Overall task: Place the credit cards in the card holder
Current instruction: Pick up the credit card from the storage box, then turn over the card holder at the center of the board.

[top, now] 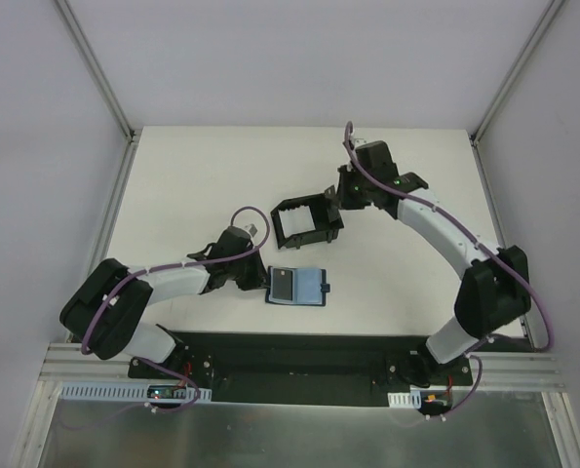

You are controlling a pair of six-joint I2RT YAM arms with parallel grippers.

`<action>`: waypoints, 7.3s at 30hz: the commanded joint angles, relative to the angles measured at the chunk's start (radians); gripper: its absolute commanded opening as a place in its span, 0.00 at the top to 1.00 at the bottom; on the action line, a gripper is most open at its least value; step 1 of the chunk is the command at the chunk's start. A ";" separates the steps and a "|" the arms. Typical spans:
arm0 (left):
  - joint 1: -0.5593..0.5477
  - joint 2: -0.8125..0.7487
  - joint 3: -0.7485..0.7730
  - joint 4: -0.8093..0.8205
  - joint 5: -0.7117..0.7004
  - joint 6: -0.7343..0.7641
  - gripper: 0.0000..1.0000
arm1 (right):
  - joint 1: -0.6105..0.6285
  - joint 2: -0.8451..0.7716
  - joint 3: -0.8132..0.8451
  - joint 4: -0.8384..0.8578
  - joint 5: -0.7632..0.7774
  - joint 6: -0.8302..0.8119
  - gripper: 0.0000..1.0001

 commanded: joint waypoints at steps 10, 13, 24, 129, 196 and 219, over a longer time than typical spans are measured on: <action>-0.005 -0.021 -0.044 -0.083 -0.061 0.029 1.00 | 0.228 -0.353 -0.537 0.206 0.012 0.376 1.00; -0.005 -0.021 -0.049 -0.081 -0.061 0.026 1.00 | 0.282 -0.341 -0.590 0.241 0.049 0.432 1.00; -0.005 -0.026 -0.052 -0.081 -0.058 0.033 1.00 | 0.346 -0.330 -0.631 0.207 0.211 0.476 1.00; -0.003 0.013 -0.067 -0.057 -0.055 0.022 1.00 | 0.276 -0.252 -0.655 0.224 0.044 0.447 1.00; -0.005 0.017 -0.064 -0.054 -0.050 0.020 1.00 | 0.300 -0.324 -0.600 0.218 0.053 0.472 1.00; -0.005 0.013 -0.067 -0.054 -0.044 0.023 1.00 | 0.362 -0.202 -0.517 0.287 0.016 0.493 1.00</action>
